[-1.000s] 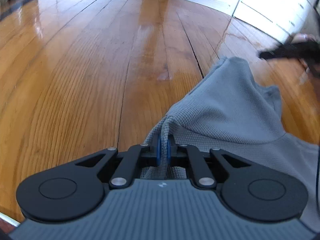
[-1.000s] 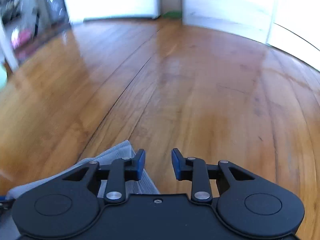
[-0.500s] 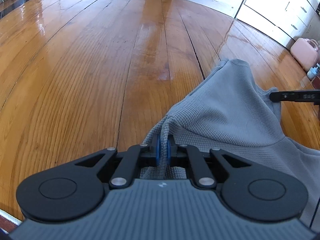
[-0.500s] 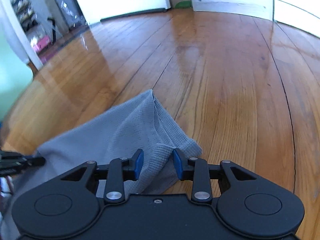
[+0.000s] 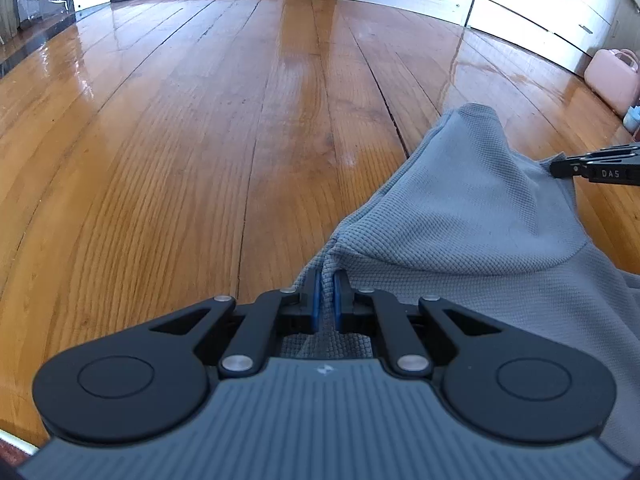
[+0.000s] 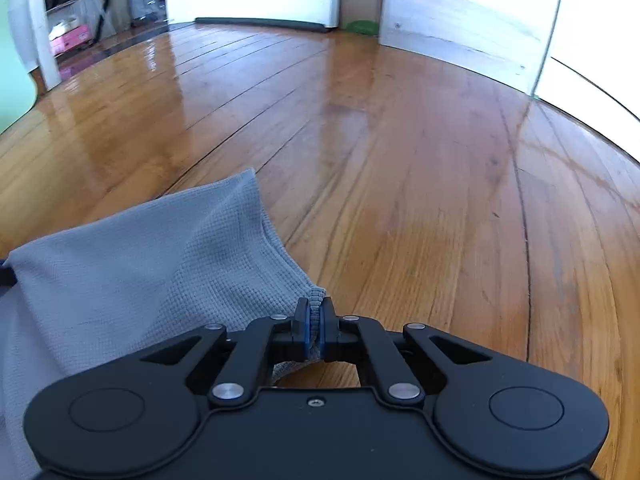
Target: Fold clothes
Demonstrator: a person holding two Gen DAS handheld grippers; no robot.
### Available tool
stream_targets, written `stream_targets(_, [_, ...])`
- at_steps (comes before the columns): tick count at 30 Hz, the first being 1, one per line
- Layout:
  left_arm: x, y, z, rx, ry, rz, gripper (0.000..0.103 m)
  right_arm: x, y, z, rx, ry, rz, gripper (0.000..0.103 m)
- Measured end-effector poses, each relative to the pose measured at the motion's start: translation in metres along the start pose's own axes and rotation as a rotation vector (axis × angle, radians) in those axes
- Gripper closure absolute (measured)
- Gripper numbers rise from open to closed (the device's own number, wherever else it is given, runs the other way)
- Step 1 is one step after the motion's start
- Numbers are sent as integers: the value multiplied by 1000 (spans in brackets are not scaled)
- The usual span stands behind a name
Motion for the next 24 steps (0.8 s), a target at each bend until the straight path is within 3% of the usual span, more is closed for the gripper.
stream_targets(4, [-4, -1, 0, 3, -24, 5, 96, -6, 5, 2, -15, -45, -62, 100])
stream_targets(7, [-11, -6, 5, 18, -91, -16, 91, 7, 7, 3, -36, -69, -176, 100])
stream_targets(9, [-16, -12, 10, 36, -132, -49, 91, 15, -2, 6, -39, -46, -241, 93])
stream_targets(11, [-21, -21, 16, 63, -146, -49, 87, 15, -16, 9, -22, 20, -186, 91])
stream_targets(15, [-31, -24, 14, 39, -146, 7, 79, 8, -47, 5, -18, 71, -65, 73])
stream_targets(18, [-34, -25, 10, -9, -139, 49, 70, 9, -62, -9, -63, 134, 6, 72])
stream_targets(20, [-37, -28, 7, -36, -145, 84, 56, 12, -73, -21, -104, 187, 33, 72])
stream_targets(24, [-48, -41, 4, -88, -206, 151, 55, 14, -103, -51, -151, 196, 25, 72])
Point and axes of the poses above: each gripper's, at about its wrist camera, not at the fingertips, and y roughly the way its jaws point, x to its right, z to its top, the point moved 8 cm from there along y, roughly the way its jaws point, and after that the axes turned 6 degrees about x, right-handed, at the moved point
